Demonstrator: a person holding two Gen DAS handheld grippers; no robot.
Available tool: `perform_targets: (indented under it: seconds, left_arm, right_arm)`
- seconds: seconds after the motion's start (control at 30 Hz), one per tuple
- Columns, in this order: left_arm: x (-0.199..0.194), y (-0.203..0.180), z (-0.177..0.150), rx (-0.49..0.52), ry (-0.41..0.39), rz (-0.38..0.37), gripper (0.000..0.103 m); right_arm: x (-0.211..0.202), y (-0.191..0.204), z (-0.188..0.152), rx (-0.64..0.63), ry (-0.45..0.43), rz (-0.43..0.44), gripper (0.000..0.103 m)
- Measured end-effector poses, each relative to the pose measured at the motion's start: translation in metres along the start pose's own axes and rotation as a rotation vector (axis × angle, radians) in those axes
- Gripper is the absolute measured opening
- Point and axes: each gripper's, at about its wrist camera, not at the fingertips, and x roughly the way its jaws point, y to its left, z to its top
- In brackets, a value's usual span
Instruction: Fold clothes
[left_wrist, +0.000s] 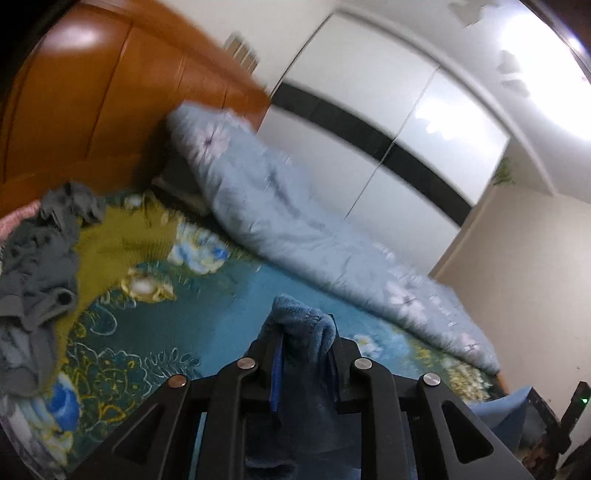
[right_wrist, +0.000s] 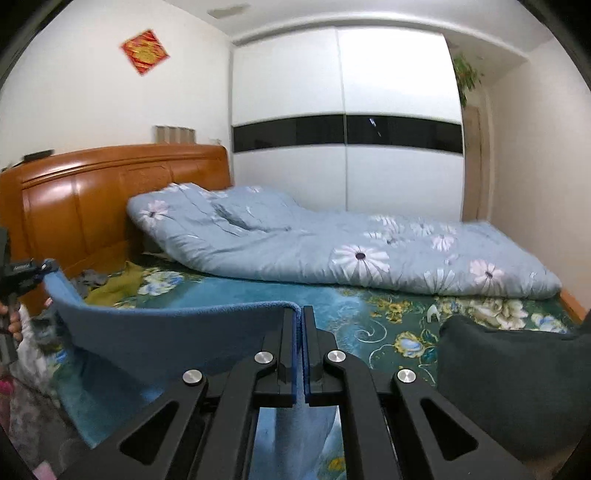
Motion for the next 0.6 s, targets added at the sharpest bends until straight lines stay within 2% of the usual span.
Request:
perform_targets:
  seconds: [0.07, 0.23, 0.4, 0.43, 0.53, 0.6]
  left_arm:
    - [0.040, 0.010, 0.005, -0.025, 0.060, 0.037, 0.022]
    - [0.157, 0.032, -0.001, -0.026, 0.197, 0.120, 0.019]
    - [0.242, 0.056, -0.007, -0.090, 0.306, 0.164, 0.019]
    - [0.255, 0.062, -0.009, -0.103, 0.325, 0.172, 0.019]
    - [0.277, 0.074, -0.017, -0.092, 0.386, 0.145, 0.021]
    - [0.278, 0.082, -0.021, -0.098, 0.414, 0.099, 0.028]
  right_arm:
    - [0.044, -0.011, 0.005, 0.040, 0.056, 0.000, 0.002]
    - [0.185, -0.029, 0.005, 0.062, 0.231, -0.067, 0.002]
    - [0.303, -0.043, 0.005, 0.127, 0.345, -0.165, 0.002]
    - [0.319, -0.044, 0.004, 0.139, 0.359, -0.181, 0.002]
    - [0.322, -0.036, 0.000, 0.132, 0.352, -0.190, 0.002]
    - [0.324, -0.031, -0.003, 0.127, 0.348, -0.196, 0.002]
